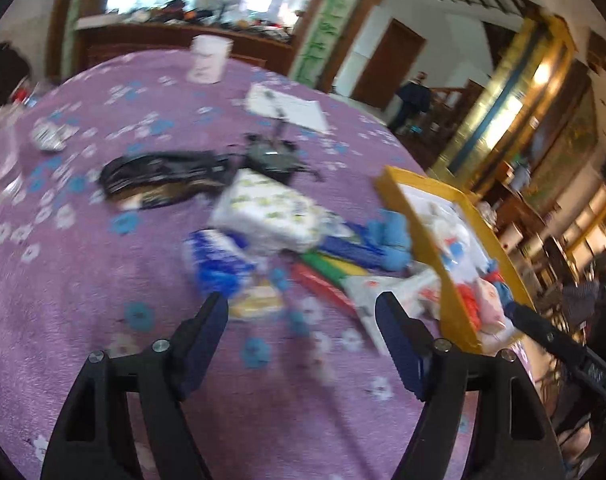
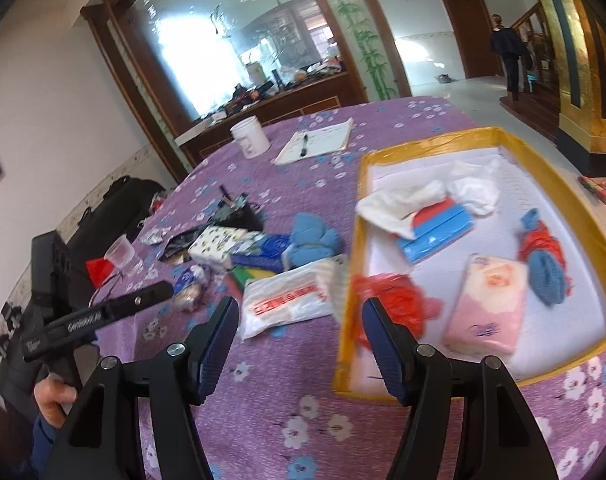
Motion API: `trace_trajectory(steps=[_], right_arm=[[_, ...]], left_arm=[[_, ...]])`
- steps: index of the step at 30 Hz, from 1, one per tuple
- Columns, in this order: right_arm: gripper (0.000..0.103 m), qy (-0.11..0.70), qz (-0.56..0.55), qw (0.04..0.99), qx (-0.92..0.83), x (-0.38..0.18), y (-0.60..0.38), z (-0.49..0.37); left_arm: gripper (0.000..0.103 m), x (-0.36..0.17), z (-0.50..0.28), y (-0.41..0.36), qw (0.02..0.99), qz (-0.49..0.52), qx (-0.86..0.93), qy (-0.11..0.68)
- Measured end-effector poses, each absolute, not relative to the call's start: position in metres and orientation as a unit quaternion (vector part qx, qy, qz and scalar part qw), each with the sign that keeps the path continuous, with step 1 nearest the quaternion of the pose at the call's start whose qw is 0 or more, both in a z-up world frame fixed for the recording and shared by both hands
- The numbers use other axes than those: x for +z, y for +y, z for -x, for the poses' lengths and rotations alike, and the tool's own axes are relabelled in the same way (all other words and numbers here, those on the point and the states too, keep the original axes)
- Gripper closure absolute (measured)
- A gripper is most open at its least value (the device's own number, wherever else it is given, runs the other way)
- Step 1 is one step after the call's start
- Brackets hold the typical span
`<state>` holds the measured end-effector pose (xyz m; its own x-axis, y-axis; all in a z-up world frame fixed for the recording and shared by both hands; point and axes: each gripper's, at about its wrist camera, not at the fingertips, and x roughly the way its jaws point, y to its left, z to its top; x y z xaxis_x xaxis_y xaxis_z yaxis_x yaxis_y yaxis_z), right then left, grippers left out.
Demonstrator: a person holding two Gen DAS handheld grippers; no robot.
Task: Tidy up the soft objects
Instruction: 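Grasp the blue-and-white Vinda tissue bag with the left tool, then grasp the white bag with red print with the right tool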
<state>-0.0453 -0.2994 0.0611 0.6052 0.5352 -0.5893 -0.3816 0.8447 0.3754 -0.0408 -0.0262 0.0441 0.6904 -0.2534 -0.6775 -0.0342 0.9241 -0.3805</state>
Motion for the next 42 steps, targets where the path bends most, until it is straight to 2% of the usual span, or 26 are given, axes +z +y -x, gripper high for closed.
trace_trajectory(steps=[3, 11, 14, 23, 29, 33, 34, 37, 42], right_arm=[[0.034, 0.37, -0.088, 0.884, 0.271, 0.056, -0.279, 0.047], [0.034, 0.389, -0.069, 0.878, 0.268, 0.05, -0.265, 0.042], [0.032, 0.391, -0.071, 0.879, 0.264, 0.052, -0.267, 0.04], [0.026, 0.425, -0.026, 0.864, 0.27, 0.062, -0.231, -0.018], [0.026, 0.485, 0.03, 0.839, 0.245, 0.031, -0.197, -0.064], [0.025, 0.533, -0.023, 0.799, 0.277, 0.019, -0.199, -0.046], [0.019, 0.532, -0.029, 0.794, 0.293, 0.022, -0.198, -0.033], [0.019, 0.529, -0.067, 0.76, 0.372, 0.033, -0.197, 0.0], [0.019, 0.49, 0.055, 0.797, 0.349, 0.043, -0.197, 0.023]], left_arm=[[0.028, 0.031, 0.03, -0.009, 0.89, 0.211, -0.046, 0.402], [0.029, 0.01, -0.017, -0.022, 0.884, 0.18, -0.008, 0.431], [0.055, 0.008, -0.016, -0.019, 0.889, 0.16, 0.006, 0.429], [0.055, 0.012, 0.021, 0.018, 0.897, 0.169, 0.008, 0.408], [0.055, 0.009, 0.02, 0.026, 0.893, 0.188, -0.003, 0.41], [0.055, 0.009, 0.02, 0.029, 0.892, 0.198, -0.013, 0.405], [0.055, 0.009, 0.021, 0.029, 0.892, 0.2, -0.016, 0.405], [0.055, 0.009, 0.022, 0.029, 0.891, 0.204, -0.024, 0.405], [0.055, 0.01, 0.023, 0.029, 0.892, 0.204, -0.029, 0.403]])
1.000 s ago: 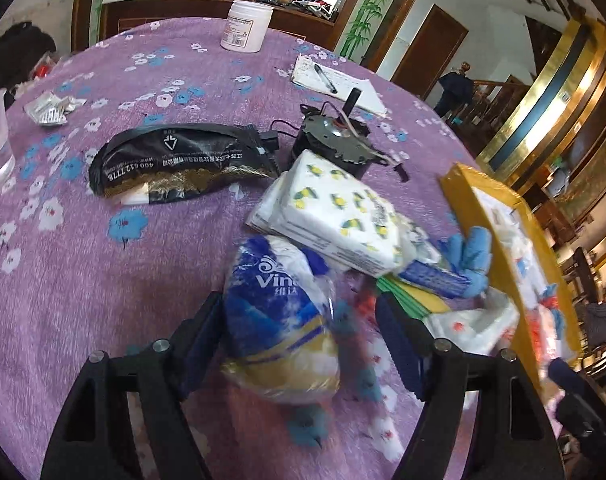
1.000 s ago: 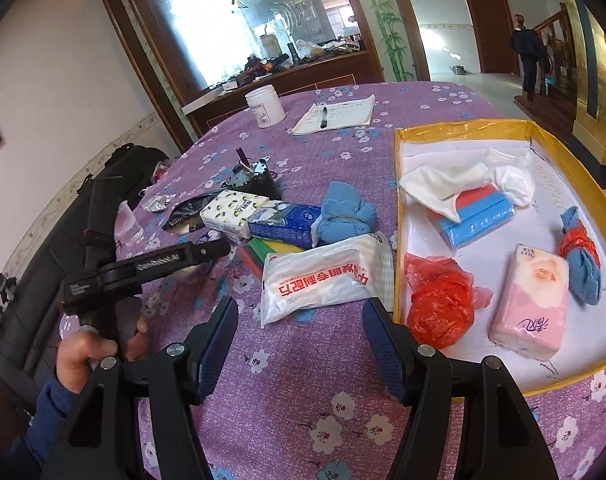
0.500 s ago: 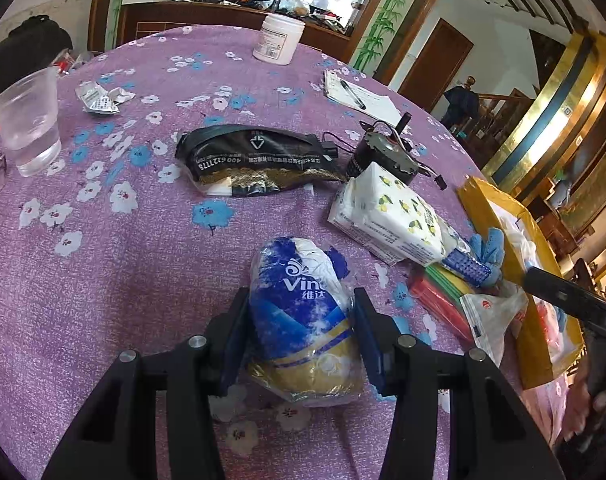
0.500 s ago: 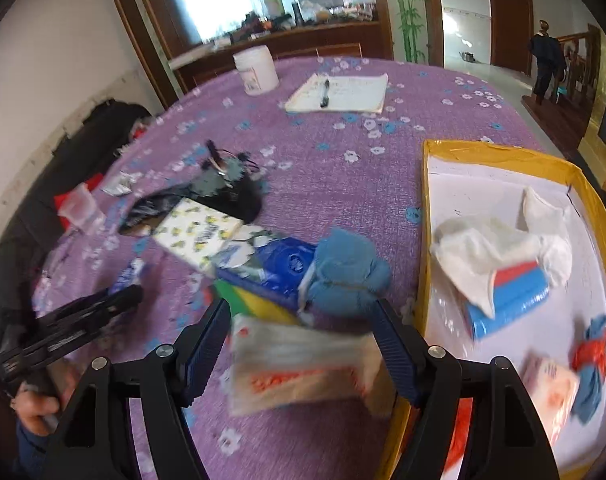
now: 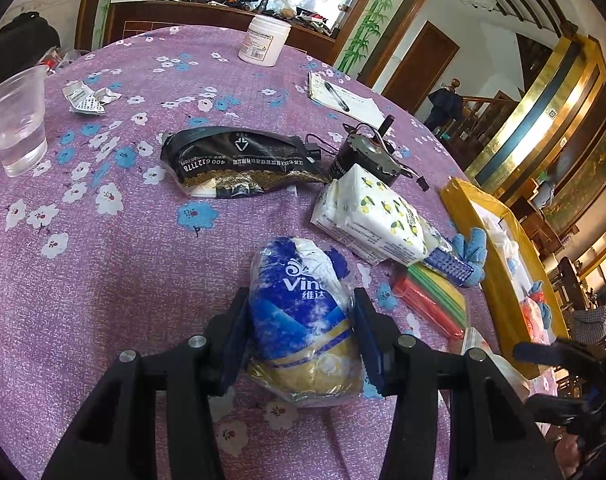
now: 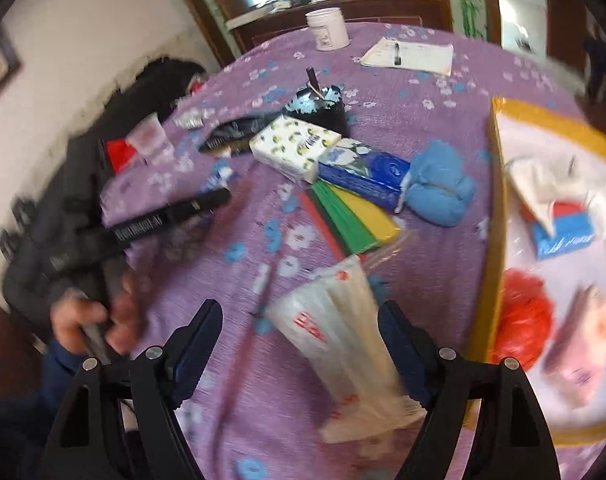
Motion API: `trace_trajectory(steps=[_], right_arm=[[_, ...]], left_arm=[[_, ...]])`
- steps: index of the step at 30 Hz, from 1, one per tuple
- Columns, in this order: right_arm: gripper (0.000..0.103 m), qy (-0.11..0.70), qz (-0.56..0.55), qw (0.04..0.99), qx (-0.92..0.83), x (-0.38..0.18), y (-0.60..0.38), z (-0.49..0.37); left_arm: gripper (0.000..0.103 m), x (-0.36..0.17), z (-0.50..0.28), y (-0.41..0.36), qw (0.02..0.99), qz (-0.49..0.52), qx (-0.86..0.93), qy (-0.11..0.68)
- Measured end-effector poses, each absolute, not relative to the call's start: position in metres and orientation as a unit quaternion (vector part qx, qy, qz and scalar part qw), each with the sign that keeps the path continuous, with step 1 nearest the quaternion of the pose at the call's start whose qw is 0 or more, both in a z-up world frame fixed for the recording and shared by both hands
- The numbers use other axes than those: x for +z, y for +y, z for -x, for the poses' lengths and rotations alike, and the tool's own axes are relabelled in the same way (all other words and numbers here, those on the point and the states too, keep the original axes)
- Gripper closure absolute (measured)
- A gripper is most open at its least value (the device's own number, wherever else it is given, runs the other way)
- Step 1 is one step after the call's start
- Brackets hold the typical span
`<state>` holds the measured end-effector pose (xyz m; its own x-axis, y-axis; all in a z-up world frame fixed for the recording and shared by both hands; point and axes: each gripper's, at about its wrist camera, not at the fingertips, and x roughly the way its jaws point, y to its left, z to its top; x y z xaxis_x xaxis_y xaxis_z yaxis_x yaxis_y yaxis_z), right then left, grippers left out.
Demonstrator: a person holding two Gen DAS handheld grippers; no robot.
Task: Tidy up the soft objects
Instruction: 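Grasp the white bag with red print with the right tool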
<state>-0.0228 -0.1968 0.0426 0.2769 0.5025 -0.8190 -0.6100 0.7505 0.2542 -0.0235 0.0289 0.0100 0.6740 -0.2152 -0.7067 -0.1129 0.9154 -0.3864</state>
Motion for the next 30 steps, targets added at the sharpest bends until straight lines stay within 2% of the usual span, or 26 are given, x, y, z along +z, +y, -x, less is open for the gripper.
trace_trajectory(steps=[6, 7, 8, 12, 18, 23, 30], right_arm=[[0.021, 0.467, 0.171, 0.801, 0.333, 0.02, -0.191, 0.031], [0.034, 0.465, 0.179, 0.799, 0.337, 0.016, -0.189, 0.034], [0.052, 0.467, 0.193, 0.794, 0.339, 0.011, -0.184, 0.038], [0.053, 0.444, 0.183, 0.81, 0.336, 0.012, -0.174, 0.044], [0.053, 0.374, 0.037, 0.871, 0.315, 0.042, -0.192, 0.03], [0.053, 0.389, -0.018, 0.879, 0.273, 0.019, -0.2, 0.003], [0.053, 0.36, -0.042, 0.894, 0.264, 0.027, -0.21, 0.007]], left_arm=[[0.055, 0.01, 0.022, 0.026, 0.892, 0.197, -0.032, 0.406], [0.055, 0.01, 0.021, 0.025, 0.892, 0.193, -0.032, 0.407], [0.055, 0.01, 0.02, 0.023, 0.892, 0.191, -0.034, 0.409], [0.055, 0.01, 0.019, 0.019, 0.893, 0.183, -0.044, 0.409], [0.055, 0.012, 0.022, 0.02, 0.897, 0.187, -0.047, 0.398], [0.055, 0.013, 0.024, 0.022, 0.898, 0.19, -0.047, 0.394], [0.055, 0.013, 0.024, 0.021, 0.898, 0.186, -0.044, 0.396]])
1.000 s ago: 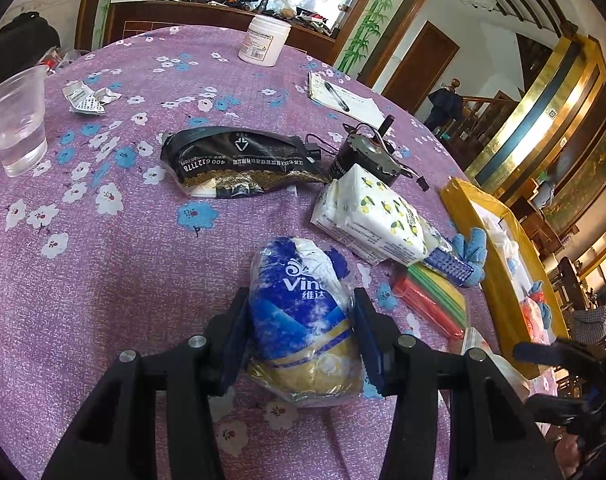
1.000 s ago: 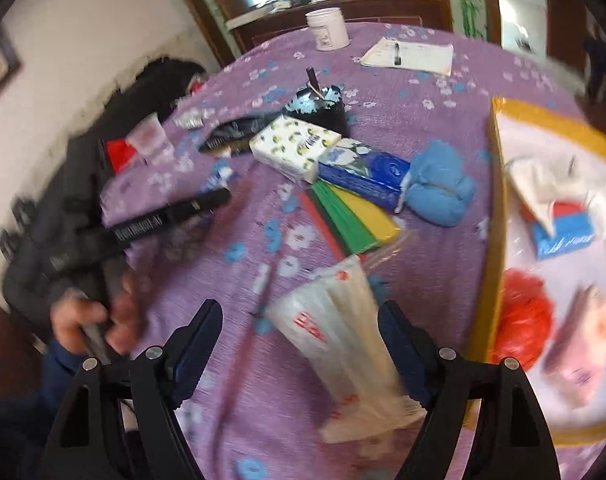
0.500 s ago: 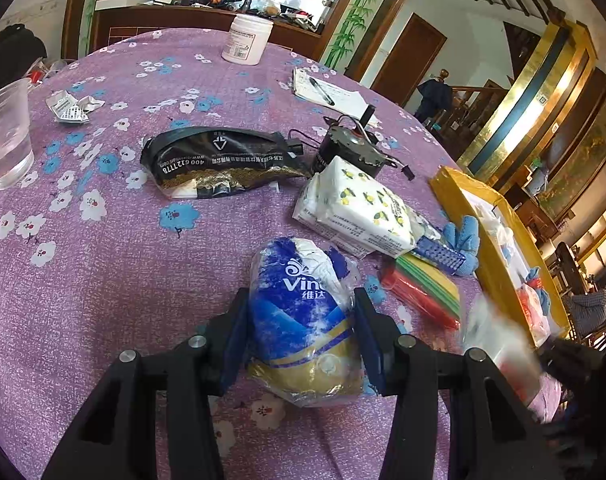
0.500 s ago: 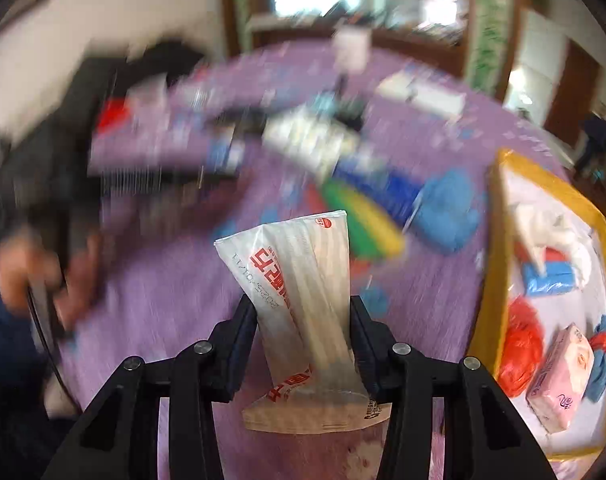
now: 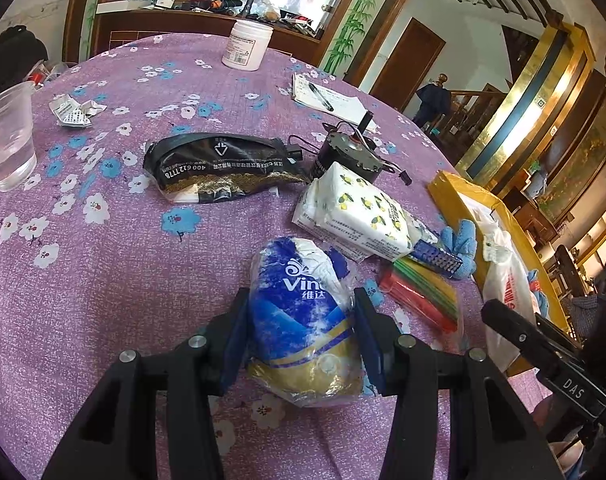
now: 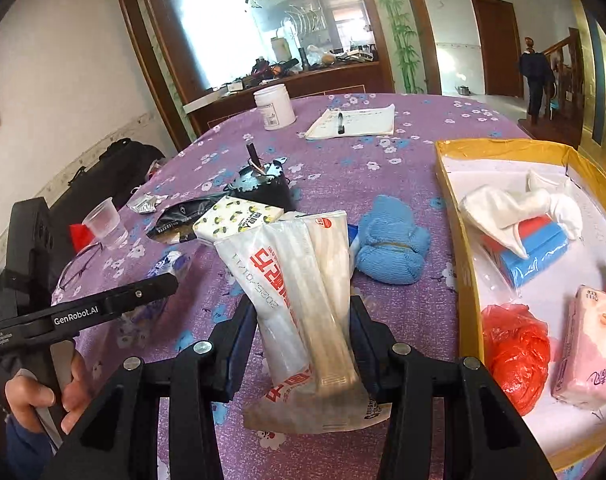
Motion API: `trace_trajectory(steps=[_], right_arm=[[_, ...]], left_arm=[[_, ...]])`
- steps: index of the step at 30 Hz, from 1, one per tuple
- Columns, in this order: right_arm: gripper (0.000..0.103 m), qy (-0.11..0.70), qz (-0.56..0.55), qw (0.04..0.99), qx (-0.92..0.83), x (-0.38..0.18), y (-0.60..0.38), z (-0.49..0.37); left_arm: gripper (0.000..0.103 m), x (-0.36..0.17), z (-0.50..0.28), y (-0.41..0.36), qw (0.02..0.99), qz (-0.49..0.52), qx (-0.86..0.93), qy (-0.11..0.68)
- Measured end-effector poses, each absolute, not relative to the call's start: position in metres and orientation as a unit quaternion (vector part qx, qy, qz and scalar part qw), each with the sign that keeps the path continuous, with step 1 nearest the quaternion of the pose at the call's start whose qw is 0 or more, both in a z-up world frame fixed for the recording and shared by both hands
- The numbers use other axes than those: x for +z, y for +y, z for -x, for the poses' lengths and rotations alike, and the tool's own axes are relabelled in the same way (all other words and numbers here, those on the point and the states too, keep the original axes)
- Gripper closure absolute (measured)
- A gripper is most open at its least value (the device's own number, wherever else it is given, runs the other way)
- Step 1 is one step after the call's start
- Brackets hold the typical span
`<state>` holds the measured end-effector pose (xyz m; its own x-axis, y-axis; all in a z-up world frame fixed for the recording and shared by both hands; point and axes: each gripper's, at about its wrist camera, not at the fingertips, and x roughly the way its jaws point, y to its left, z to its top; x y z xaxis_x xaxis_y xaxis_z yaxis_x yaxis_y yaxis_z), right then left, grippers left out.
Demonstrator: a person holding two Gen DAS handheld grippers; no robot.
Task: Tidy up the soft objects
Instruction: 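Grasp the white bag with red print with the right tool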
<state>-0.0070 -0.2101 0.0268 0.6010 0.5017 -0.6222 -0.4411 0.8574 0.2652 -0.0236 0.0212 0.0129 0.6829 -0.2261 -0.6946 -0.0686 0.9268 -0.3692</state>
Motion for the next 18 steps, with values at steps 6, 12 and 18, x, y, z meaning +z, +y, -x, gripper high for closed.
trace_trajectory(steps=[6, 12, 18], right_arm=[[0.053, 0.363, -0.056, 0.891, 0.266, 0.0266, -0.212, 0.0063], [0.053, 0.363, -0.06, 0.891, 0.266, 0.0258, -0.2142, 0.0072], [0.053, 0.362, -0.061, 0.891, 0.267, 0.0254, -0.2145, 0.008]], left_arm=[[0.055, 0.0123, 0.0232, 0.0218, 0.898, 0.187, -0.039, 0.397], [0.055, 0.0117, 0.0226, 0.0221, 0.897, 0.186, -0.038, 0.399], [0.055, 0.0113, 0.0236, 0.0232, 0.898, 0.19, -0.039, 0.394]])
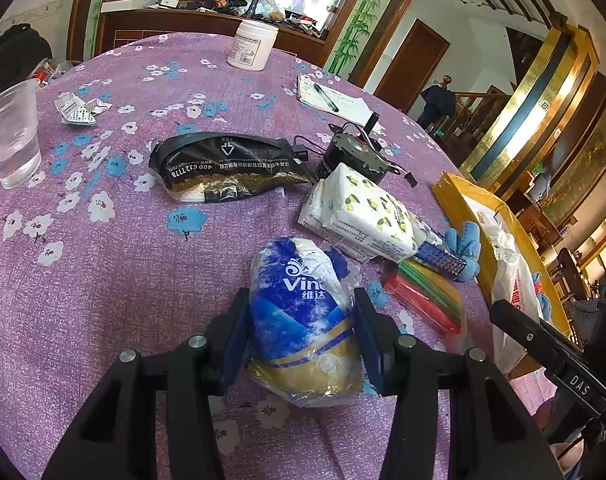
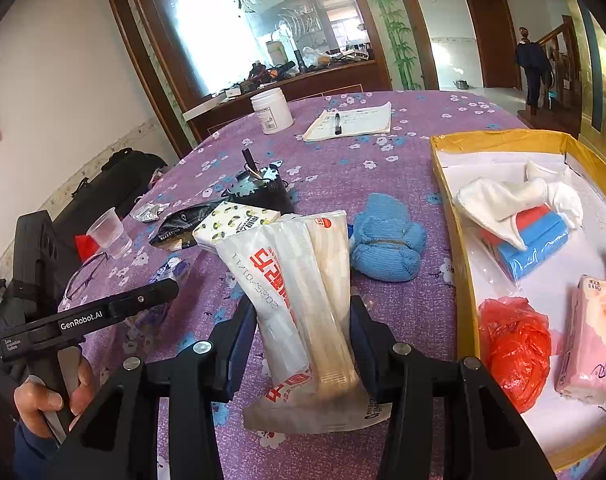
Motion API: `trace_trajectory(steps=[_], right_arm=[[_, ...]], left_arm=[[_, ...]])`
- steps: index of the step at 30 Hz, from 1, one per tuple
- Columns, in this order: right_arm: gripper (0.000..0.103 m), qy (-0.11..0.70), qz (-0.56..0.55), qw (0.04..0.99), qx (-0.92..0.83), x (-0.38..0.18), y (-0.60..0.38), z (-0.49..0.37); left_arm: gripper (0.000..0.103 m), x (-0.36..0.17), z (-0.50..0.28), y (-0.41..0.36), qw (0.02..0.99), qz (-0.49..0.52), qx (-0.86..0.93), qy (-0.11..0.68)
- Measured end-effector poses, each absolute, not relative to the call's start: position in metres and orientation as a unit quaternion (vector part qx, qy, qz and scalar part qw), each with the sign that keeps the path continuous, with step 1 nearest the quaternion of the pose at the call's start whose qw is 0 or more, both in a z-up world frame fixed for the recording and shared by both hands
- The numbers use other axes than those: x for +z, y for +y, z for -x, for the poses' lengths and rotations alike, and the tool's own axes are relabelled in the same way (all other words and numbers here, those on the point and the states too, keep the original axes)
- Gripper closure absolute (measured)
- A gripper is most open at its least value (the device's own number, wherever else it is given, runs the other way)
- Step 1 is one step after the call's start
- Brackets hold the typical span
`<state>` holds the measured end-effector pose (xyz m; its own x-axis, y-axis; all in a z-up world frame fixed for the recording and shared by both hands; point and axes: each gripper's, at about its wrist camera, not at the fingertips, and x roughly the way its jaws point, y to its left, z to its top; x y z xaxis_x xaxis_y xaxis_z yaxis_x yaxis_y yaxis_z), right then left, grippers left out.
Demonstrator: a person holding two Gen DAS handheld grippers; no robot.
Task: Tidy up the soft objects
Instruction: 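Grasp the white bag with red print with the right tool, then carry Vinda bag and red-print bag into the tray and open both tools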
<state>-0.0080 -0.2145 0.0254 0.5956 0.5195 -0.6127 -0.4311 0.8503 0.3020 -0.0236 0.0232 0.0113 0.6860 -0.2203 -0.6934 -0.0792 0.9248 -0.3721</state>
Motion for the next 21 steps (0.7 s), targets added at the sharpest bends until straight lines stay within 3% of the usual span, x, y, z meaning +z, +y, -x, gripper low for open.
trace_trajectory(steps=[21], right_arm=[[0.053, 0.341, -0.09, 0.896, 0.27, 0.045, -0.235, 0.025]], left_arm=[[0.055, 0.03, 0.036, -0.007, 0.902, 0.187, -0.071, 0.382]])
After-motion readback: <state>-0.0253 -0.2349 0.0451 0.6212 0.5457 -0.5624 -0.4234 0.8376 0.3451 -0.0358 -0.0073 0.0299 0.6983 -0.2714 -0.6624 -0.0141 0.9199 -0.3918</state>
